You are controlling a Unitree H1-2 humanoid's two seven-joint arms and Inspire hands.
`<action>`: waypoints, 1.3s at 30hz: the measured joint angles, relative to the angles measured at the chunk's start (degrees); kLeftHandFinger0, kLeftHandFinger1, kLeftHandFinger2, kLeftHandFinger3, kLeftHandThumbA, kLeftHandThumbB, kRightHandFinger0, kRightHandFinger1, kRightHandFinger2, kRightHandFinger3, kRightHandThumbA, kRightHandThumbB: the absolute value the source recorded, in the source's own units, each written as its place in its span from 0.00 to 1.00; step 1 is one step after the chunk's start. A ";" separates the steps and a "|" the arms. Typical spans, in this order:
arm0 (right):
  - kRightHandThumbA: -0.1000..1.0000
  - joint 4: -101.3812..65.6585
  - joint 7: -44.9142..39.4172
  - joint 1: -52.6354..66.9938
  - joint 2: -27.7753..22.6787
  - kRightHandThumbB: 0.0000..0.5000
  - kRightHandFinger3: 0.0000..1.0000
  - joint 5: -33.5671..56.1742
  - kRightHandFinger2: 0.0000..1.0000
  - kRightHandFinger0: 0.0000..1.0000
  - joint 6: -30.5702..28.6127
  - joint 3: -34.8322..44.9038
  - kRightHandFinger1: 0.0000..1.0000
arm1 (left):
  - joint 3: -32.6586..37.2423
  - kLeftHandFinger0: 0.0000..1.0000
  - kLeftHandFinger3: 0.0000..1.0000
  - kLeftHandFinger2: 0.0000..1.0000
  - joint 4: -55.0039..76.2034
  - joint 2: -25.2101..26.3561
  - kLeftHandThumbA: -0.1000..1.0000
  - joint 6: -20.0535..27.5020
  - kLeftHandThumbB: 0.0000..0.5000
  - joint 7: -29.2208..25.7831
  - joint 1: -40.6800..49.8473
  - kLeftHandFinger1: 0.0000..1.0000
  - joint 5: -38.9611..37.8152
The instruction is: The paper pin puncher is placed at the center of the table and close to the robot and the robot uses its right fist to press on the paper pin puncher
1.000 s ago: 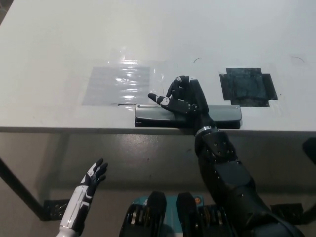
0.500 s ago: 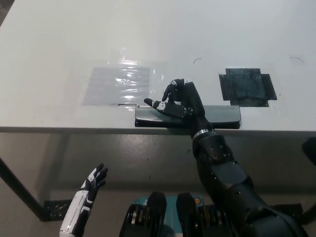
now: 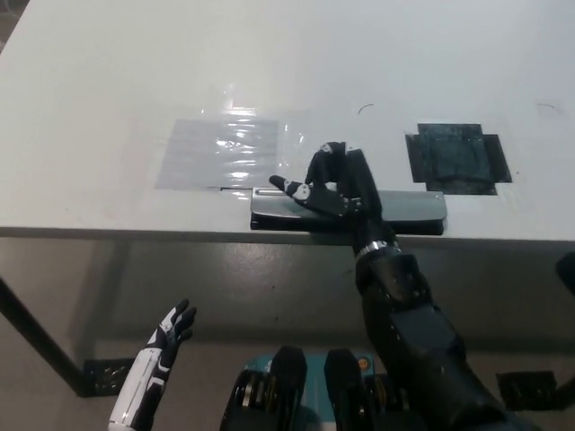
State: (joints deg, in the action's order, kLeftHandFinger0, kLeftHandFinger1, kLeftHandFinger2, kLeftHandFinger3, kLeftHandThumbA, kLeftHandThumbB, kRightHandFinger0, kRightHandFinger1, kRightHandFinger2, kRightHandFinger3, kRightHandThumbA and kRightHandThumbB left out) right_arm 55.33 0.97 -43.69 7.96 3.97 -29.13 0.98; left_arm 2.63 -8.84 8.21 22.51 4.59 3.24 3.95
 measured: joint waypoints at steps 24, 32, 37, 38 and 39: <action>1.00 -52.88 -0.08 23.75 -7.25 0.43 0.00 1.24 0.00 0.00 14.94 -0.16 0.00 | 0.00 1.00 1.00 1.00 -0.87 -0.04 1.00 -0.24 0.55 0.00 -0.05 1.00 0.16; 1.00 -70.37 -0.94 40.80 -10.77 0.34 0.00 3.28 0.00 0.00 18.82 -1.68 0.00 | -0.01 1.00 1.00 1.00 -0.84 0.00 1.00 -0.25 0.54 0.02 -0.39 1.00 0.09; 1.00 -72.28 -1.66 49.78 -11.30 0.30 0.00 3.87 0.00 0.00 19.73 -2.63 0.00 | -0.02 1.00 1.00 1.00 -0.34 0.07 1.00 -0.24 0.56 0.11 -1.40 1.00 -0.07; 1.00 -71.02 -1.68 50.60 -11.23 0.30 0.00 3.90 0.00 0.00 19.63 -2.59 0.00 | -0.02 1.00 1.00 1.00 -0.18 0.08 1.00 -0.25 0.56 0.13 -1.56 1.00 -0.08; 1.00 -69.32 -1.67 50.92 -11.10 0.30 0.31 3.96 0.29 0.29 19.58 -2.52 0.24 | 0.00 1.00 1.00 1.00 0.00 0.08 1.00 -0.26 0.55 0.18 -1.65 1.00 -0.09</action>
State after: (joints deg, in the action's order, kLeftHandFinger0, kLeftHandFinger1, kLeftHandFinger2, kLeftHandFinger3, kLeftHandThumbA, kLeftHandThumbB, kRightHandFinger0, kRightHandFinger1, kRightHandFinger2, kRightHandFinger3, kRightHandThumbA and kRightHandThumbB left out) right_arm -13.99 -0.71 7.23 -3.15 7.93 -9.55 -1.55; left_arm 2.63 -8.84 8.29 22.25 4.77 1.59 3.86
